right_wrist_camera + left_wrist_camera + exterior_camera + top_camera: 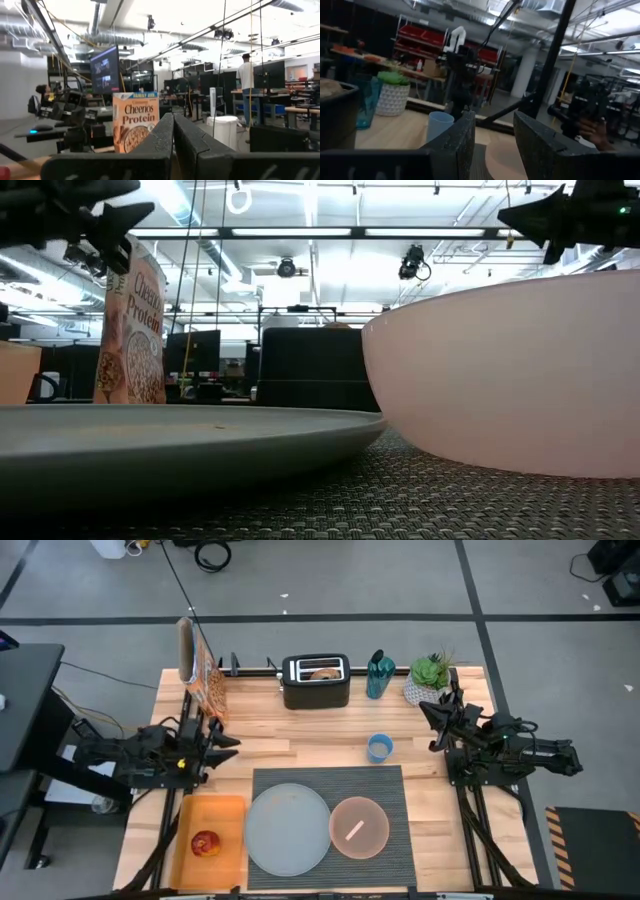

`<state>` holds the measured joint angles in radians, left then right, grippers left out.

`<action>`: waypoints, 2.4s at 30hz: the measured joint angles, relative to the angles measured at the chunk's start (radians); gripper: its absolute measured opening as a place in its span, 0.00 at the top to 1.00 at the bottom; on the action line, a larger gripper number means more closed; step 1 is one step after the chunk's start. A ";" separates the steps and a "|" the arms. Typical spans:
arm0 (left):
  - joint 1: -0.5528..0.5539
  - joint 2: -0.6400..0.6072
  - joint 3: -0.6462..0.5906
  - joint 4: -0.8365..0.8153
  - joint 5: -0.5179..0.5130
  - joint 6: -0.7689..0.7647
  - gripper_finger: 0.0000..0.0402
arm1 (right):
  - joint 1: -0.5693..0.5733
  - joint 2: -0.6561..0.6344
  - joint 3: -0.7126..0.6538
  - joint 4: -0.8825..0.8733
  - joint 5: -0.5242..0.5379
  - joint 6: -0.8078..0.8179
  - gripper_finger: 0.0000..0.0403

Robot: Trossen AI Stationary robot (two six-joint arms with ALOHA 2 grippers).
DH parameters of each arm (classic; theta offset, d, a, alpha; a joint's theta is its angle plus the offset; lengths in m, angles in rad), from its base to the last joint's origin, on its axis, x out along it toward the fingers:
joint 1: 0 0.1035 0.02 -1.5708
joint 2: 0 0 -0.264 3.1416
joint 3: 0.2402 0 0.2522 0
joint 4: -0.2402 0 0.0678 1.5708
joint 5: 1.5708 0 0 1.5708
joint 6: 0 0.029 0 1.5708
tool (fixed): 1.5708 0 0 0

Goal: Arrange a breakfast setting
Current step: Pour the cereal from the cereal box into the pink bowl

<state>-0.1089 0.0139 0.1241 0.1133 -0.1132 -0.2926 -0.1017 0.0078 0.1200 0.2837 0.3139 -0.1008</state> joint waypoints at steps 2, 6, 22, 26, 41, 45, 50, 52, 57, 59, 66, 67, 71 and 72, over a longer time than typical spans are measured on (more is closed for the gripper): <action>-0.037 0.019 0.042 -0.048 -0.076 -0.011 0.65 | 0.000 0.000 0.000 0.015 -0.001 0.003 0.96; -0.131 0.092 0.173 -0.061 -0.242 0.038 0.65 | 0.000 0.000 0.000 0.098 0.007 0.002 0.96; -0.466 0.716 0.901 -1.206 -0.726 -0.690 0.65 | 0.000 0.047 0.000 0.143 0.029 0.195 0.96; -0.467 0.825 0.945 -1.610 -0.616 -1.155 0.65 | 0.000 0.095 0.000 0.140 -0.023 0.198 0.96; -0.238 0.904 0.721 -1.686 -0.525 -1.419 0.56 | 0.000 0.288 0.000 0.267 -0.140 0.159 0.96; -0.161 0.915 0.678 -1.632 -0.521 -1.372 0.47 | 0.000 0.340 0.000 0.293 -0.172 0.148 0.96; -0.119 0.940 0.679 -1.587 -0.566 -1.313 0.34 | 0.000 0.402 0.000 0.316 -0.186 0.118 0.96; -0.097 0.951 0.679 -1.591 -0.605 -1.322 0.30 | 0.000 0.422 0.000 0.320 -0.210 0.116 0.96; -0.027 0.956 0.679 -1.593 -0.731 -1.345 0.25 | 0.000 0.475 0.000 0.340 -0.295 0.106 0.96; -0.001 0.956 0.679 -1.587 -0.765 -1.345 0.25 | 0.001 0.493 0.000 0.366 -0.314 0.104 0.96; 0.090 0.956 0.678 -1.561 -0.837 -1.317 0.25 | 0.001 0.534 0.000 0.443 -0.363 0.099 0.96; 0.103 0.956 0.673 -1.560 -0.838 -1.313 0.25 | 0.001 0.538 0.000 0.454 -0.368 0.098 0.96; 0.140 0.955 0.604 -1.519 -0.837 -1.310 0.25 | 0.001 0.551 0.000 0.476 -0.386 0.098 0.96; 0.147 0.955 0.580 -1.498 -0.837 -1.309 0.25 | 0.001 0.554 0.000 0.480 -0.389 0.098 0.96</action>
<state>0.0379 0.9691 0.7044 -1.3844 -0.9497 -1.6014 -0.1005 0.5616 0.1204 0.7637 -0.0747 -0.0032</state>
